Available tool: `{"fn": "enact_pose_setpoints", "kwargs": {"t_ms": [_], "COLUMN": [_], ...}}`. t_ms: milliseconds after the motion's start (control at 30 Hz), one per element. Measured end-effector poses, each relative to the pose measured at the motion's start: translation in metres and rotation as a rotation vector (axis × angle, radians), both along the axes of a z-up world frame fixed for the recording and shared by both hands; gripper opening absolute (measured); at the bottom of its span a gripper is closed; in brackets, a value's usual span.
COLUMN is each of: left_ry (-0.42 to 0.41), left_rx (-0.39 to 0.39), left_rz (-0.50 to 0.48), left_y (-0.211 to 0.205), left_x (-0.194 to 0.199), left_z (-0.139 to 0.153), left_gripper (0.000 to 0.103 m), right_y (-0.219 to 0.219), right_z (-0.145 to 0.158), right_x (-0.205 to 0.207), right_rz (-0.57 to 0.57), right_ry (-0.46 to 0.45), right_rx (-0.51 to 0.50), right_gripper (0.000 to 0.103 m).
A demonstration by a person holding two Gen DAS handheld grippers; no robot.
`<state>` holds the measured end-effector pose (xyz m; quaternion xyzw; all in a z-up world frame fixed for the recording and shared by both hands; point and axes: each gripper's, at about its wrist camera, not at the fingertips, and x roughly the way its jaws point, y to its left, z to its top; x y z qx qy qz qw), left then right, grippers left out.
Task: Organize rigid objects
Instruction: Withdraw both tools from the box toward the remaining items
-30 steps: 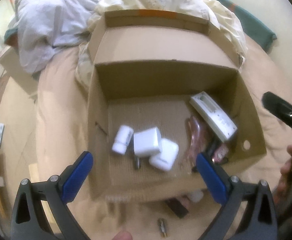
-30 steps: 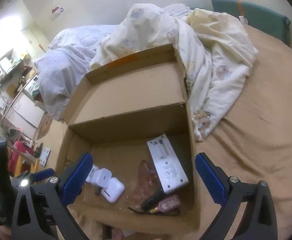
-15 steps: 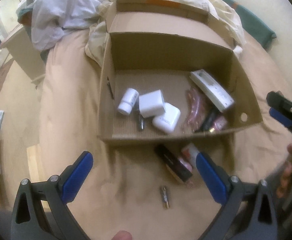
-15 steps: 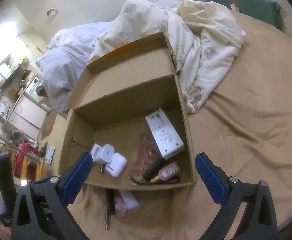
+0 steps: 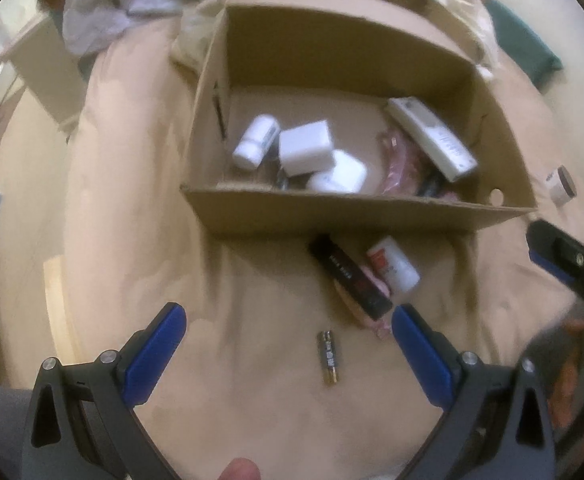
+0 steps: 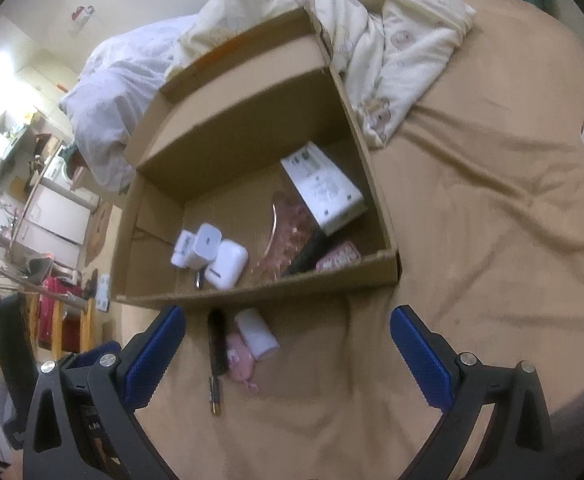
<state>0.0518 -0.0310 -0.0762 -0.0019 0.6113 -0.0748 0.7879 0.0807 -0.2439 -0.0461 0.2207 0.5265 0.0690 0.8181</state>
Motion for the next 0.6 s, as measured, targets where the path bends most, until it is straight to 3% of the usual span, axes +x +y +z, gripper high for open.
{"fn": "enact_pose_setpoints", "kwargs": {"t_ms": [167, 333, 367, 433, 500, 600], "left_ry": [0.073, 0.111, 0.132, 0.158, 0.184, 0.212], "left_rx": [0.015, 0.028, 0.02, 0.036, 0.064, 0.064], "left_rz": [0.071, 0.021, -0.002, -0.037, -0.076, -0.086], "left_y": [0.01, -0.005, -0.012, -0.021, -0.032, -0.038], "left_x": [0.003, -0.003, -0.006, -0.009, -0.013, -0.014], "left_z": [-0.019, -0.033, -0.039, -0.049, -0.06, -0.069], "left_gripper": [0.102, 0.1, 0.097, 0.08, 0.069, 0.062], "right_y": [0.004, 0.008, 0.008, 0.009, 0.011, 0.014], "right_z": [-0.01, -0.02, -0.021, -0.023, -0.025, -0.026], "right_x": [0.002, 0.006, 0.007, 0.009, 0.011, 0.012], "right_rz": [0.004, 0.019, 0.02, 0.028, 0.037, 0.051], "right_ry": [0.038, 0.095, 0.101, 0.112, 0.123, 0.13], "right_rx": [-0.003, 0.001, -0.007, -0.017, -0.019, -0.025], "right_gripper": [0.103, 0.103, 0.103, 0.103, 0.103, 0.103]}}
